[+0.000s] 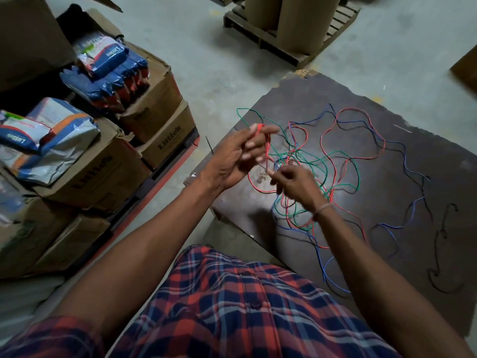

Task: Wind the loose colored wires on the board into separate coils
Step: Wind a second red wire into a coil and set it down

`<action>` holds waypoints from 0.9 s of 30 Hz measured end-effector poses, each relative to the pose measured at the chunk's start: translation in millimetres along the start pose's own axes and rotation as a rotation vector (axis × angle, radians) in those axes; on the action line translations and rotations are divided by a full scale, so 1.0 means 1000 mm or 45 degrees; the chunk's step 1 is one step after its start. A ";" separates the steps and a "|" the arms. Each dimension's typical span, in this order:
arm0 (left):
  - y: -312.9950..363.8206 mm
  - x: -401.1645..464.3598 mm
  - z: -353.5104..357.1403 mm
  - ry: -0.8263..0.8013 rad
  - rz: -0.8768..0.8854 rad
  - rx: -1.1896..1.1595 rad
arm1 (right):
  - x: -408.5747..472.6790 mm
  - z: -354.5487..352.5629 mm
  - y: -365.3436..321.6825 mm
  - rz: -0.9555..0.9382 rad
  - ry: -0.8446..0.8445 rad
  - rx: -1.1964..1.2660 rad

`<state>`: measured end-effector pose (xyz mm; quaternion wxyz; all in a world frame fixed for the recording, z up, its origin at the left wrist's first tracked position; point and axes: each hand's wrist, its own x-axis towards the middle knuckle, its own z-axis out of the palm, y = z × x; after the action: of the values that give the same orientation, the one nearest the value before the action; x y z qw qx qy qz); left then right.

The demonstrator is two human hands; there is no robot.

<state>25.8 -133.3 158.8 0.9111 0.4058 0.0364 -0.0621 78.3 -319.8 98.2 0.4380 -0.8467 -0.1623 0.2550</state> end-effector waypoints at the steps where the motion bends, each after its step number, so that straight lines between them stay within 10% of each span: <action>1: 0.001 0.005 -0.002 0.109 0.065 -0.008 | -0.007 0.012 -0.005 0.002 -0.025 -0.051; 9: -0.021 0.016 -0.034 0.433 0.033 1.086 | -0.022 0.002 -0.036 -0.269 -0.095 -0.382; 13: -0.032 0.010 -0.038 0.270 -0.099 1.748 | -0.017 -0.035 -0.043 -0.035 -0.140 0.264; 19: -0.014 -0.004 -0.030 0.047 -0.226 1.377 | 0.000 -0.084 -0.031 -0.047 -0.022 1.179; 27: -0.011 -0.016 0.005 -0.299 -0.312 0.710 | 0.039 -0.065 -0.006 -0.038 0.254 0.530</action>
<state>8.1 -142.9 156.5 0.7487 0.6223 -0.0387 -0.2251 147.1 -339.7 123.9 0.6208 -0.7566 -0.0746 0.1913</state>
